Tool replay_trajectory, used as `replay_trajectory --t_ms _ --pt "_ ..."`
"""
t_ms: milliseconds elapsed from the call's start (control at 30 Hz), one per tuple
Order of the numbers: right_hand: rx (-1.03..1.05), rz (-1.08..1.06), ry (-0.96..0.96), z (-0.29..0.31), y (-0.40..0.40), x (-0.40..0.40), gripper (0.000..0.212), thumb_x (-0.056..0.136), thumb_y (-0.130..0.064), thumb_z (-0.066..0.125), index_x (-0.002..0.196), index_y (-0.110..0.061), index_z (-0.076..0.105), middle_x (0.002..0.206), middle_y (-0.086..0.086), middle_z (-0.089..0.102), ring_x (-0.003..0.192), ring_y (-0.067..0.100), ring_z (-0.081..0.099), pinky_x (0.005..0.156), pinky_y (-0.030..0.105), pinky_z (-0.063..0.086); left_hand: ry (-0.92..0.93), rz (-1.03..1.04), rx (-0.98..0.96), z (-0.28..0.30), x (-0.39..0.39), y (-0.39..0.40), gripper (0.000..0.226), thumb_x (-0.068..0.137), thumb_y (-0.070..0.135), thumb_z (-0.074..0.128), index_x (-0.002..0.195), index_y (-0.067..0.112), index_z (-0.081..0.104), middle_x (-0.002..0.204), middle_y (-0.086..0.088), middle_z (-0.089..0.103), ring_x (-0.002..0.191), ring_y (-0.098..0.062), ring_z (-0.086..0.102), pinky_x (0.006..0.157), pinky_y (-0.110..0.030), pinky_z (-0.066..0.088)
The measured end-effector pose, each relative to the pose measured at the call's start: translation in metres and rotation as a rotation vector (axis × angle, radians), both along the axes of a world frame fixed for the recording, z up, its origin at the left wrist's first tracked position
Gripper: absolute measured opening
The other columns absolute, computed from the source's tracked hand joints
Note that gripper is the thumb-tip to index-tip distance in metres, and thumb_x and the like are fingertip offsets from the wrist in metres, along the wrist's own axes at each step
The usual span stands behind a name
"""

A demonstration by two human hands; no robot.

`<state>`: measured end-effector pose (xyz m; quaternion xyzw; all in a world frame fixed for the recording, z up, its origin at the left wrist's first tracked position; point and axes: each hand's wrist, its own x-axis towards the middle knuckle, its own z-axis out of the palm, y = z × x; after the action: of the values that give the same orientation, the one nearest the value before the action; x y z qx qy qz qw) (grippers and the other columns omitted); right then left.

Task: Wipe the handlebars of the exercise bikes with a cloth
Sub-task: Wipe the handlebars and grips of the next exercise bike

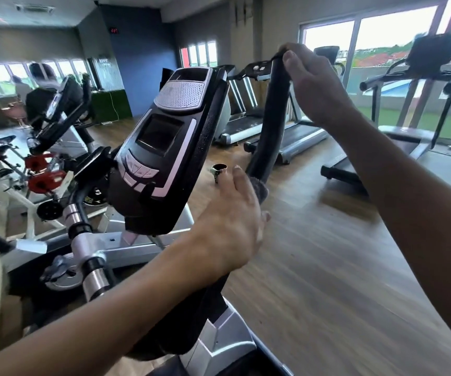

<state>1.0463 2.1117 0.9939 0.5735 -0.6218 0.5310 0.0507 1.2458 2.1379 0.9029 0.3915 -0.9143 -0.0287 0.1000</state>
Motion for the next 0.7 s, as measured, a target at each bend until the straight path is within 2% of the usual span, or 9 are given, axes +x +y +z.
replay_trajectory --t_ms 33,67,133,167,233,333,433,567,700 --pt "0.007 0.007 -0.007 0.001 0.0 0.0 0.035 0.111 -0.027 0.033 0.122 -0.008 0.061 0.098 0.002 0.065 0.086 -0.001 0.058 0.07 0.004 0.042 -0.009 0.019 0.058 0.0 0.002 0.002 0.081 0.106 0.038 0.044 0.155 -0.007 -0.003 0.157 -0.025 0.01 0.14 -0.037 0.034 0.108 -0.038 0.037" --pt "0.021 0.016 -0.018 0.003 0.0 0.0 0.039 0.111 -0.03 0.032 0.122 -0.006 0.061 0.106 0.008 0.067 0.094 0.008 0.062 0.078 0.009 0.045 0.01 0.033 0.074 0.001 0.0 0.002 0.083 0.106 0.037 0.045 0.155 -0.005 -0.006 0.156 -0.023 0.011 0.138 -0.033 0.037 0.108 -0.034 0.037" --pt "0.054 0.039 -0.035 0.009 0.001 0.001 0.05 0.111 -0.036 0.028 0.122 0.001 0.059 0.12 0.017 0.066 0.11 0.024 0.063 0.093 0.028 0.049 0.135 0.001 0.028 0.003 -0.01 -0.006 0.076 0.103 0.035 0.051 0.153 -0.004 0.009 0.144 -0.019 0.026 0.121 -0.031 0.052 0.1 -0.035 0.048" --pt "0.068 0.043 -0.043 0.013 0.003 0.002 0.054 0.112 -0.038 0.026 0.122 0.002 0.06 0.12 0.016 0.066 0.11 0.023 0.063 0.097 0.034 0.048 0.212 -0.031 0.009 0.005 -0.018 -0.012 0.067 0.102 0.034 0.054 0.148 -0.001 0.02 0.135 -0.015 0.031 0.112 -0.031 0.058 0.092 -0.034 0.05" --pt "0.09 0.045 -0.039 0.016 0.007 0.003 0.054 0.112 -0.039 0.024 0.121 -0.001 0.062 0.116 0.008 0.065 0.104 0.014 0.061 0.096 0.032 0.047 0.313 -0.049 -0.049 0.012 -0.037 -0.024 0.052 0.102 0.035 0.056 0.137 0.002 0.036 0.126 -0.013 0.04 0.106 -0.031 0.06 0.082 -0.031 0.045" --pt "0.117 0.036 -0.01 0.016 0.011 0.003 0.054 0.113 -0.039 0.023 0.126 -0.002 0.06 0.116 0.005 0.063 0.106 0.013 0.06 0.094 0.031 0.045 0.38 -0.01 -0.071 0.028 -0.058 -0.03 0.05 0.101 0.038 0.057 0.133 0.001 0.045 0.126 -0.017 0.051 0.108 -0.031 0.062 0.082 -0.03 0.045" --pt "0.118 0.033 -0.006 0.015 0.01 0.002 0.052 0.112 -0.041 0.024 0.128 -0.006 0.059 0.123 0.008 0.062 0.105 0.01 0.057 0.101 0.035 0.046 0.361 -0.002 -0.026 0.023 -0.048 -0.023 0.058 0.099 0.044 0.058 0.134 0.001 0.041 0.131 -0.02 0.049 0.109 -0.034 0.061 0.083 -0.032 0.045" --pt "0.114 0.022 0.012 0.016 0.009 -0.001 0.056 0.111 -0.042 0.025 0.125 0.0 0.058 0.125 0.017 0.063 0.111 0.024 0.06 0.105 0.047 0.049 0.257 0.04 -0.044 0.004 -0.023 -0.013 0.059 0.099 0.046 0.056 0.136 0.004 0.034 0.133 -0.018 0.046 0.108 -0.035 0.062 0.089 -0.042 0.053" --pt "0.136 0.041 0.027 0.019 0.006 -0.007 0.058 0.11 -0.045 0.024 0.122 -0.001 0.06 0.123 0.019 0.064 0.114 0.03 0.06 0.105 0.048 0.048 0.394 0.044 -0.002 0.017 -0.04 -0.028 0.052 0.098 0.045 0.059 0.128 0.007 0.039 0.119 -0.013 0.055 0.103 -0.034 0.063 0.089 -0.048 0.054"
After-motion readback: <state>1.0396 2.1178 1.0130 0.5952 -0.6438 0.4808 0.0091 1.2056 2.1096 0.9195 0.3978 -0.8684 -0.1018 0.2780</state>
